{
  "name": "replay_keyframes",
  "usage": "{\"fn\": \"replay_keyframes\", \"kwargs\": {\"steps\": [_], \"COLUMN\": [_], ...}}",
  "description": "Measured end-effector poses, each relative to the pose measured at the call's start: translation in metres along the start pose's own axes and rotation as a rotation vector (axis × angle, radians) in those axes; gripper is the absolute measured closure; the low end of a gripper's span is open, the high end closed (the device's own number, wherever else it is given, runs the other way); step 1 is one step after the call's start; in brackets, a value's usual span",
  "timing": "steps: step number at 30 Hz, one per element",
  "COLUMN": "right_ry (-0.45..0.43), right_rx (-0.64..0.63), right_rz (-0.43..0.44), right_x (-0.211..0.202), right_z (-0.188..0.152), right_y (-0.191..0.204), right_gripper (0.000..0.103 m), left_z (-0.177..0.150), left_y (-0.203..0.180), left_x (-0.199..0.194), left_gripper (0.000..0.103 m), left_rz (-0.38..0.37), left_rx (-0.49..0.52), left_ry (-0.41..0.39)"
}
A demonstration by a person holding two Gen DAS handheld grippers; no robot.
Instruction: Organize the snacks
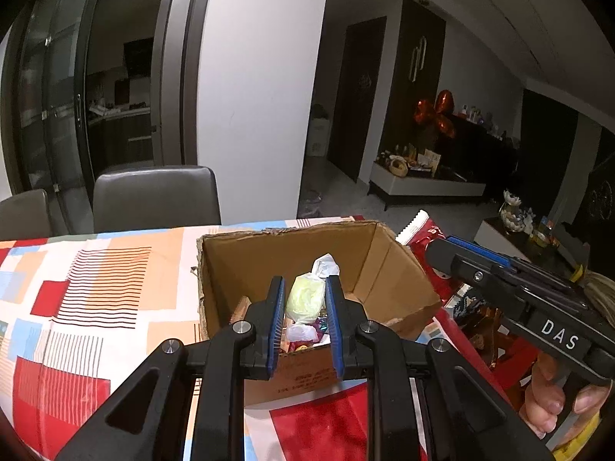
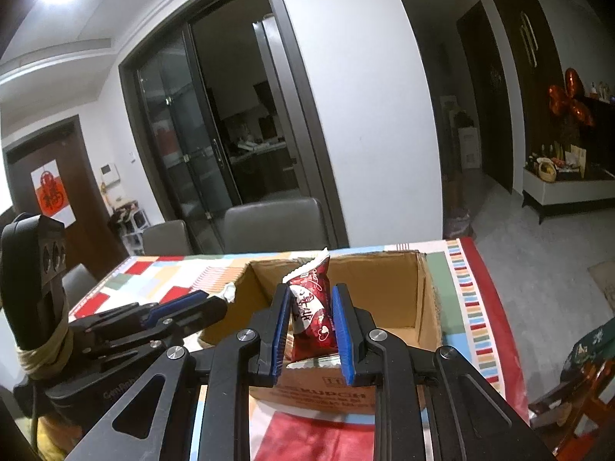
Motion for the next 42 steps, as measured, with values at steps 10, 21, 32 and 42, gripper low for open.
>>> {"fn": "replay_keyframes", "kwargs": {"steps": [10, 21, 32, 42], "right_ry": [0.068, 0.060, 0.055, 0.026], "right_rx": [0.008, -0.033, -0.045, -0.051], "right_rz": [-0.027, -0.164, -0.187, -0.198], "right_x": [0.024, 0.013, -0.034, -0.093], "right_z": [0.000, 0.001, -0.018, -0.053], "right_y": [-0.009, -0.009, 0.002, 0.018], "right_gripper": [0.079, 0.036, 0.021, 0.012], "left_z": [0.008, 0.005, -0.017, -0.056], "left_y": [0.005, 0.024, 0.007, -0.017], "left_x": [0.020, 0.002, -0.060, -0.128], "left_gripper": [0.081, 0.030, 0.008, 0.000], "left_rz": [0.029, 0.164, 0.245, 0.296], "left_rx": [0.000, -0.040, -0.002, 0.048], "left_ry": [0.040, 0.033, -0.047, -0.131]}}
Point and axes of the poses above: each gripper's, at about its wrist camera, not at the fingertips, and x roughly the way its jaws point, y to its left, z to its top, the point moved 8 cm from there along x, roughly the way its jaws point, and after that the axes turned 4 degrees about y, right-handed, at the moved point
